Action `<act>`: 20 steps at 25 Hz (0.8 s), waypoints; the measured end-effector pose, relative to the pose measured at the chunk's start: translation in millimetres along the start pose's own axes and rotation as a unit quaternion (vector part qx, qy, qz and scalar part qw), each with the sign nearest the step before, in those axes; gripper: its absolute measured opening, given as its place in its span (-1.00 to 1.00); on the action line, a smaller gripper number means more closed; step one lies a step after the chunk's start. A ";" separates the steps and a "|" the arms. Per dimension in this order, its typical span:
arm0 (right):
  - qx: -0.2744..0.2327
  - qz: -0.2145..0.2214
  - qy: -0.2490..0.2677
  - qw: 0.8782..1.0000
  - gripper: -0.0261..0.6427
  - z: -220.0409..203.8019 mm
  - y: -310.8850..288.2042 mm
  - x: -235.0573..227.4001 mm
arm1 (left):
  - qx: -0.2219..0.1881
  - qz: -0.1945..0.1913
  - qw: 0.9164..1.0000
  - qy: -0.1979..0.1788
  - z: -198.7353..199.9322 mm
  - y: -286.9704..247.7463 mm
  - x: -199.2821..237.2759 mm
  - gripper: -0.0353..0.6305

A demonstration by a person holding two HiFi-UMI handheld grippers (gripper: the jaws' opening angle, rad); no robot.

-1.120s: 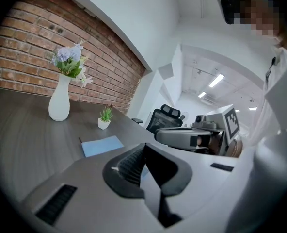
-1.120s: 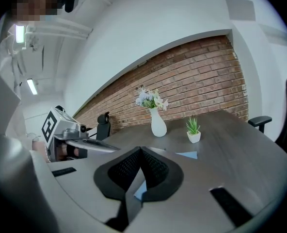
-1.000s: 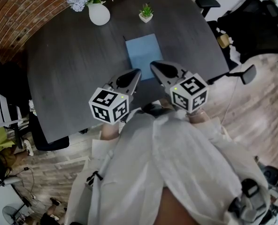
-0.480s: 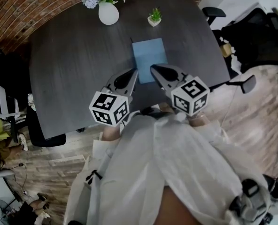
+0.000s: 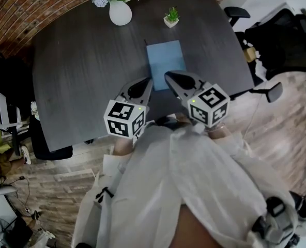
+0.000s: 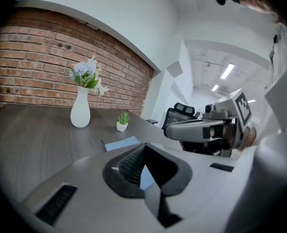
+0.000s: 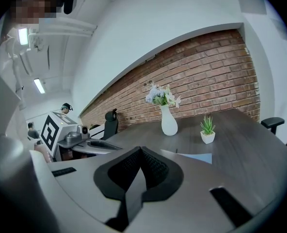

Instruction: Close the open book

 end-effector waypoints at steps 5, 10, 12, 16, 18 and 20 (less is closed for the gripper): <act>0.006 0.000 -0.006 1.000 -0.90 -4.4 0.3 2.0 | 0.003 -0.006 1.000 0.007 -1.3 -1.2 -1.3 -0.88; 0.001 -0.002 -0.007 1.000 -0.90 -5.0 1.9 1.7 | -0.002 -0.013 1.000 0.020 -2.5 -1.8 -1.7 -0.88; 0.000 0.003 -0.008 1.000 -0.90 -5.2 1.4 1.8 | -0.001 -0.014 1.000 0.022 -2.9 -1.9 -1.3 -0.88; 0.004 0.013 -0.020 1.000 -0.90 -7.5 0.0 3.0 | 0.008 -0.017 1.000 0.022 -4.1 -3.8 -1.1 -0.88; 0.003 0.015 -0.020 1.000 -0.90 -6.4 0.2 3.8 | 0.011 -0.018 1.000 0.020 -4.6 -4.1 -1.4 -0.88; 0.001 0.017 -0.018 1.000 -0.90 -5.4 0.2 3.3 | 0.013 -0.017 1.000 0.018 -4.8 -4.3 -1.6 -0.88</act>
Point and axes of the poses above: the fingertips, and each gripper's own axes: y backward along the fingers, x to its left, z out of its top, the point moved 9 cm from there along y, backward along the fingers, and after that the axes turned 14 degrees about y, right-handed, at the moved point
